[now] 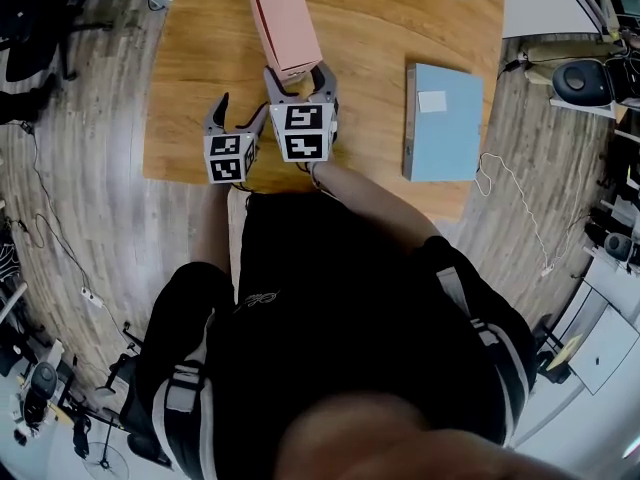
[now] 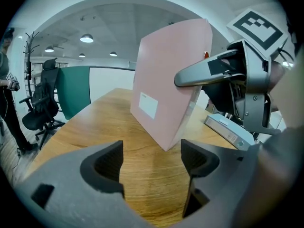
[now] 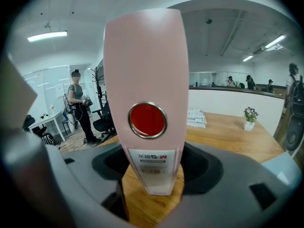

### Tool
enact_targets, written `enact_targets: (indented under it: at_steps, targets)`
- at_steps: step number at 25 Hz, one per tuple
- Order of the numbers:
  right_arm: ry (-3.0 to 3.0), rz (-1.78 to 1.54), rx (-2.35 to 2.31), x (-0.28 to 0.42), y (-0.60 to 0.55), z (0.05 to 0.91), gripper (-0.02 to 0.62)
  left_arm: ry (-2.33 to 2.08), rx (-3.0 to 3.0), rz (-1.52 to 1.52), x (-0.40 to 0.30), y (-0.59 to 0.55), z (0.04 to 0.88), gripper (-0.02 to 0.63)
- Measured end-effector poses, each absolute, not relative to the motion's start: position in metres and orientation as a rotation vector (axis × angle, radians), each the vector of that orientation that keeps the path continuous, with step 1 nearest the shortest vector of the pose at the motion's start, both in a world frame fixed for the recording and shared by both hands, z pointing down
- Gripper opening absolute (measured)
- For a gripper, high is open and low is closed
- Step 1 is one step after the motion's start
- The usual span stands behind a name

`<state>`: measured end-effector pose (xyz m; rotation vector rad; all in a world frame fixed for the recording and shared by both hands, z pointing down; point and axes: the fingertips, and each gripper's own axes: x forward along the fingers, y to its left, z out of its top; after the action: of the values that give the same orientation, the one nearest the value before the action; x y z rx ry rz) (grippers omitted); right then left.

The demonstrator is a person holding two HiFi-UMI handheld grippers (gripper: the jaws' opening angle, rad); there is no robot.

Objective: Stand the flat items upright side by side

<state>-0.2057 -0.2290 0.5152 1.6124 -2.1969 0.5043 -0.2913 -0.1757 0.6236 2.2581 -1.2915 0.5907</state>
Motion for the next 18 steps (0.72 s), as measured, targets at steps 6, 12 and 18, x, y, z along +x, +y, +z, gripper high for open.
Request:
enact_targets:
  at_steps: [6,12,18]
  targets:
    - [-2.197,0.581,1.553,-0.204,-0.224,0.536,0.357,-1.214,2.269,0.602,-0.284,-0.178,0.628,0.386]
    - [-2.228,0.633,1.462,-0.192,-0.205,0.553,0.376,-1.239,2.230,0.591,-0.271,-0.166,0.636,0.382]
    - [-2.279,0.628,1.369,-0.163,-0.173,0.558,0.374,-1.310,2.156,0.551,-0.248,-0.142,0.632,0.380]
